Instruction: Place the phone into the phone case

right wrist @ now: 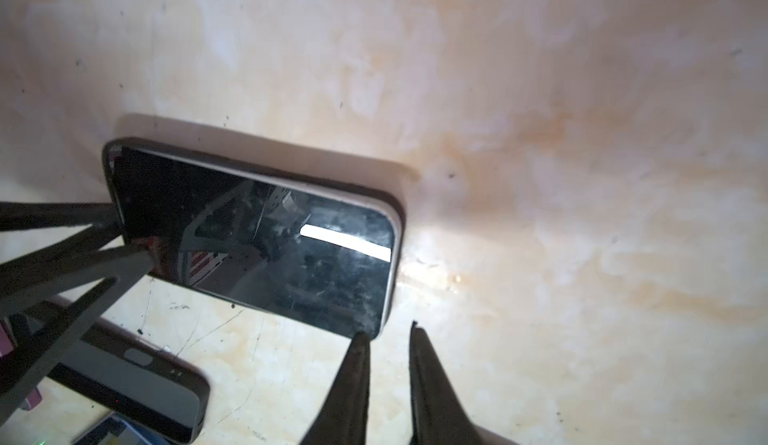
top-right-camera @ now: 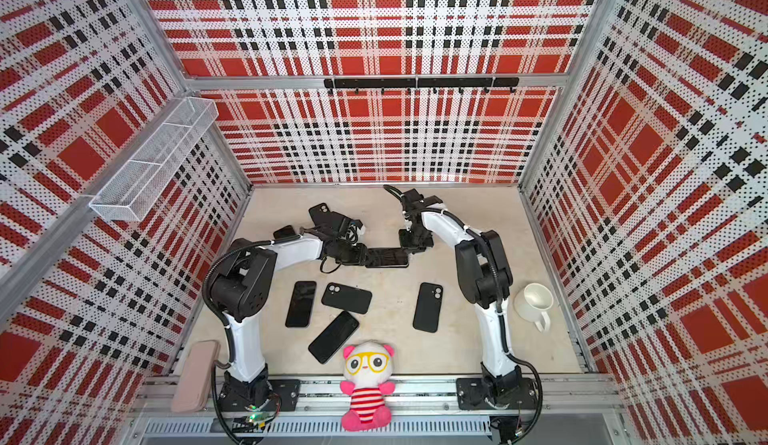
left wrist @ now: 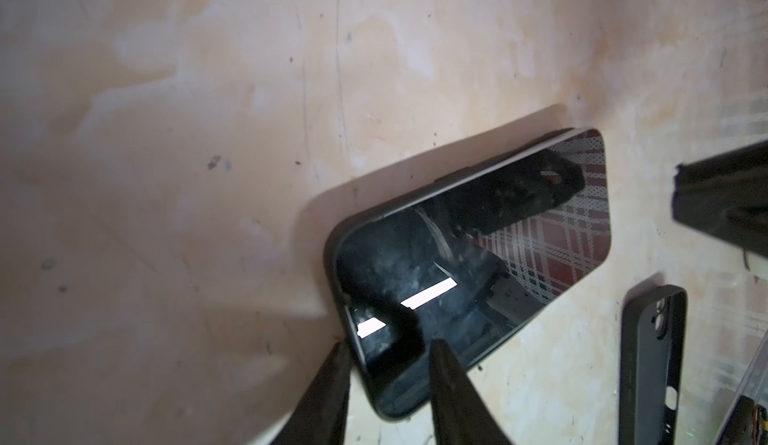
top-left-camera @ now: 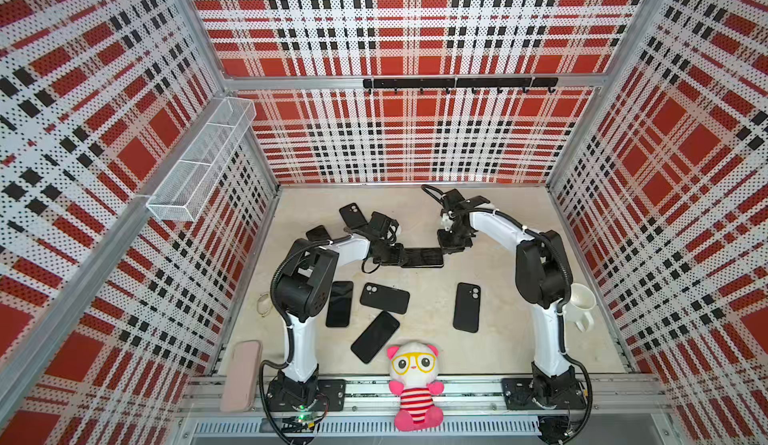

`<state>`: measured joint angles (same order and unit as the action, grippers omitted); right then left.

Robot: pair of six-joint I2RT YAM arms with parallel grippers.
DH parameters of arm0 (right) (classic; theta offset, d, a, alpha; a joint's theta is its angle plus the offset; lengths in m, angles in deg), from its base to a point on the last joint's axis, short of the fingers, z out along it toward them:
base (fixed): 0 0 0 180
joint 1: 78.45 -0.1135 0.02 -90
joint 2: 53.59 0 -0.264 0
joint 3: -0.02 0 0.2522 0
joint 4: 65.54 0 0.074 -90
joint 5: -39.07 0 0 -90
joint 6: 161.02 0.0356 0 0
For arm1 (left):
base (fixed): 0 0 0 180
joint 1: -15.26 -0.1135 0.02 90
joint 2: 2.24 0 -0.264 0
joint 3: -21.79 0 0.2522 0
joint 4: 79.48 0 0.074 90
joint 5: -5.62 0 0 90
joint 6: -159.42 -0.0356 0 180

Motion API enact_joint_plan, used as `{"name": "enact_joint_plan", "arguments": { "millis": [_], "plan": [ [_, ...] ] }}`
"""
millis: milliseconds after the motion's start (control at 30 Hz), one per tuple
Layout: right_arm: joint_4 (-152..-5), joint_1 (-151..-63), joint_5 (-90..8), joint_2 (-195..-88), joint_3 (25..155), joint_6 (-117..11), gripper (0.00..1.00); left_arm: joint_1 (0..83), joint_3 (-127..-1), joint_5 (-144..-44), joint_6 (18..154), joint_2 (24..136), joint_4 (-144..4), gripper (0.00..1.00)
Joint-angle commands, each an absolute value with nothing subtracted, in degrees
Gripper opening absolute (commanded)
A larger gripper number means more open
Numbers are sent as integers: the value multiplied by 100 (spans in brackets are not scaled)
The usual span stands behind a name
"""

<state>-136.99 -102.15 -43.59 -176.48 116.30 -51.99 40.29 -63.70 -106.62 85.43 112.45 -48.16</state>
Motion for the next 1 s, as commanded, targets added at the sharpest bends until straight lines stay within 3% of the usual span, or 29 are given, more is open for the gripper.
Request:
{"name": "enact_joint_plan", "arguments": {
  "millis": [0,367,667,967],
  "plan": [
    [-13974,-10118,-4277,-17798,11697,-5429,19,3982,-6380,-10553,8414,11394,-4659,37],
    [-13259,-10187,-3328,-17910,10947,-5309,19,3943,-6386,-10625,8425,11427,-4657,37],
    [-12946,-10209,-3431,-17837,10705,-5234,15,3943,-6387,-10635,8419,11412,-4659,37],
    [-13073,-10165,-3618,-17339,10897,-5146,23,3936,-6388,-10661,8426,11407,-4657,37]
  ]
}}
